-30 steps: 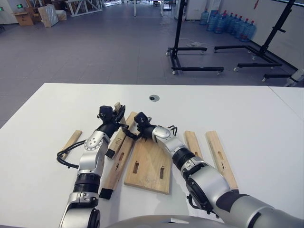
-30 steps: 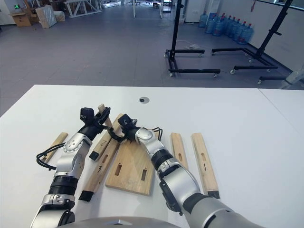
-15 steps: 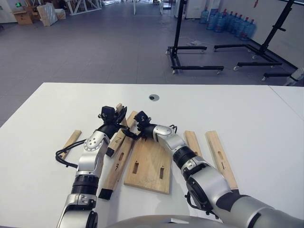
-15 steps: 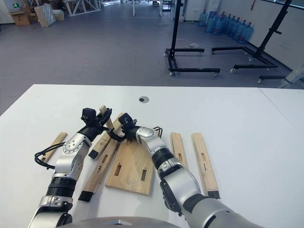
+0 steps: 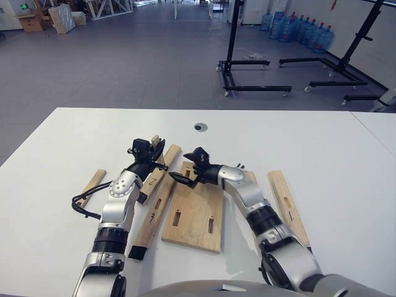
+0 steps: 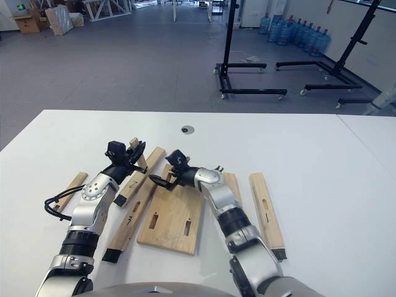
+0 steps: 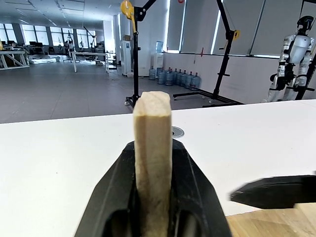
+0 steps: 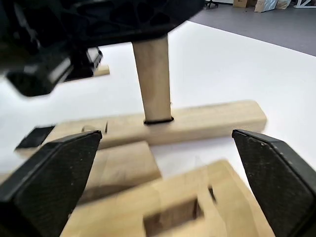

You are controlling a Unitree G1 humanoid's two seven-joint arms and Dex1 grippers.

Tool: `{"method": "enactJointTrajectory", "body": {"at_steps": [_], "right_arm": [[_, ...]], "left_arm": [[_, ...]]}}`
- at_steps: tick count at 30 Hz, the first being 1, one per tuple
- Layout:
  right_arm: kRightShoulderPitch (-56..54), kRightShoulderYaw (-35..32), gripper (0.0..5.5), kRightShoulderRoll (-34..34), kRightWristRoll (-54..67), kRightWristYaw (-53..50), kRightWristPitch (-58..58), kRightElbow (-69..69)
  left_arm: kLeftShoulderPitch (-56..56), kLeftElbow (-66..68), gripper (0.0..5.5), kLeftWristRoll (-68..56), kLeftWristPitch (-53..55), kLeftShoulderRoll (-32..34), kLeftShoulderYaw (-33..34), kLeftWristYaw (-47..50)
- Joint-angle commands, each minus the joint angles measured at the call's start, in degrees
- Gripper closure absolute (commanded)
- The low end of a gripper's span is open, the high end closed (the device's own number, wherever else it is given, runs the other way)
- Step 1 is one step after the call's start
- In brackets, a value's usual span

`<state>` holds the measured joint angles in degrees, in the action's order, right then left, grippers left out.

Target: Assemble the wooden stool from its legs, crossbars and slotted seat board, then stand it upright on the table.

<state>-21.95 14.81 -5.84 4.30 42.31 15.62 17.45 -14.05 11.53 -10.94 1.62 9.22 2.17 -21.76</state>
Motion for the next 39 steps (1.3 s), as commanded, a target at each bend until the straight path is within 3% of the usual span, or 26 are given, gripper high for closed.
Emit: {"method": "enactJointTrajectory", "body": {"at_steps": [1, 5, 6, 9, 13, 22, 39], "right_arm": [[4.1, -3.0, 0.63, -2.6, 1.1, -2.7, 0.3, -9.1], [3.8, -11.5, 0.63, -2.7, 4.3, -8.7, -4.8, -13.4], [3.3, -13.4, 0.63, -2.6, 5.3, -10.0, -5.7, -14.1], [1.7, -17.5, 0.63, -2.4, 7.2, -13.7, -7.6, -14.6], [1.4, -18.8, 0.63, -2.5, 8.7, -15.4, -7.7, -14.8], [1.2, -19.6, 0.63, -2.8, 10.5, -16.6, -7.5, -15.1], [-1.4, -18.0, 0.63, -0.8, 10.7, -17.5, -10.2, -11.0]], "left_arm": [[1.5, 0.1, 5.11, 0.5, 0.8, 0.4, 0.1, 0.5], [1.3, -0.8, 5.11, 0.0, 0.7, 0.3, 0.5, 0.6], [1.4, -1.7, 4.75, -0.4, 0.3, 0.3, 0.6, 0.2], [1.7, -3.9, 4.35, -0.7, -1.2, 0.4, 0.7, -0.3], [1.9, -5.6, 3.66, -0.3, -2.8, 1.3, 1.3, 0.0], [-1.2, -12.3, 3.62, -2.1, -0.6, 2.9, 3.4, 1.0], [-26.7, -1.3, 3.62, -8.8, 15.2, 4.2, 6.7, 1.1]]}}
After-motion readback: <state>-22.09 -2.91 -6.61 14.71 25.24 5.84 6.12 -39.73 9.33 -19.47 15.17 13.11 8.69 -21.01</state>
